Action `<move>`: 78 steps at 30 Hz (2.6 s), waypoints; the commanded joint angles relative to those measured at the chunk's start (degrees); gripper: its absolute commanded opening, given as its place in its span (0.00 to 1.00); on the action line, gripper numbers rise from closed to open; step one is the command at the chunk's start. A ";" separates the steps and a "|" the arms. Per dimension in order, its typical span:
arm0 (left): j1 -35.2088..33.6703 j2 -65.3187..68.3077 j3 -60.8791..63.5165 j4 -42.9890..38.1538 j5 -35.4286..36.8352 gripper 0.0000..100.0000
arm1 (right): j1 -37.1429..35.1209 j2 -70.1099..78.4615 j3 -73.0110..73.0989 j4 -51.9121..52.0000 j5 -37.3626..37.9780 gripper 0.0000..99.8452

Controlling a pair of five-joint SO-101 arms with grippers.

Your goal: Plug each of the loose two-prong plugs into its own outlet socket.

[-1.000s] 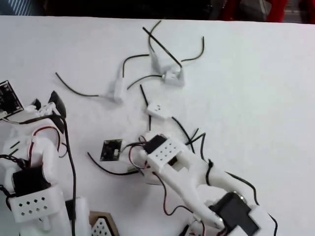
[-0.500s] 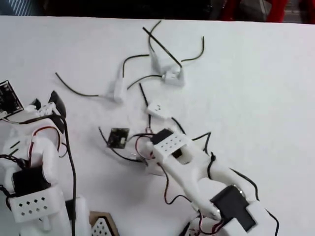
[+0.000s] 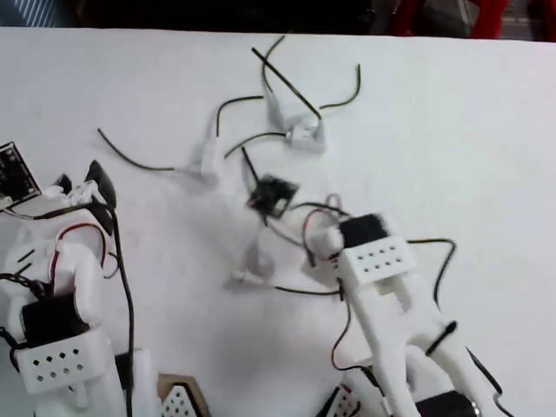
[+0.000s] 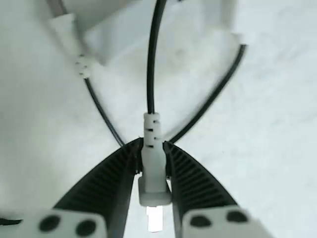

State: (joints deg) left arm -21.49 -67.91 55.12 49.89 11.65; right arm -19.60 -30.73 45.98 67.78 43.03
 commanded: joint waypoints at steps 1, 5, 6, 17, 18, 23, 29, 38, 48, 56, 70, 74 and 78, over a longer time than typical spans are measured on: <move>-0.31 -0.92 -0.26 -1.23 0.09 0.17 | 7.60 -3.82 -0.62 -1.01 0.35 0.02; -0.31 -0.92 -0.26 -1.23 0.09 0.17 | 14.20 -1.71 -0.26 -4.88 -0.18 0.02; -0.31 -0.92 -0.26 -1.23 0.09 0.17 | 15.43 -0.40 -0.26 -5.85 -0.18 0.02; -0.31 -0.92 -0.26 -1.23 0.09 0.17 | 16.66 27.91 -7.74 -14.02 -0.26 0.02; -0.31 -0.92 -0.26 -1.23 0.09 0.17 | 16.66 30.46 -9.49 -13.41 -0.26 0.02; -0.31 -0.92 -0.26 -1.23 0.09 0.17 | 16.75 39.96 -20.22 -3.38 -0.26 0.07; -0.31 -0.92 -0.26 -1.23 0.00 0.17 | 16.92 44.70 -30.33 6.73 -0.18 0.10; -0.31 -0.92 -0.26 -1.23 0.00 0.17 | 17.10 45.49 -32.44 8.66 0.09 0.10; -0.31 -0.92 -0.26 -1.23 0.00 0.17 | 16.92 45.58 -32.18 8.84 0.18 0.02; -0.31 -0.92 -0.26 -1.23 0.00 0.17 | 16.48 45.41 -32.44 14.02 0.18 0.02; 0.13 -0.92 -0.35 -1.32 -0.09 0.17 | 12.88 20.62 -34.02 18.95 -14.33 0.02; 5.14 -0.84 -0.35 -1.23 -5.98 0.17 | 7.96 11.91 -29.80 16.40 -24.00 0.02; 11.30 -0.75 -0.26 -0.70 -11.34 0.17 | 2.15 5.41 -24.53 10.33 -43.78 0.02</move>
State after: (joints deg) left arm -15.69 -67.91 55.12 49.89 4.79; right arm -13.63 -19.38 19.69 82.20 13.67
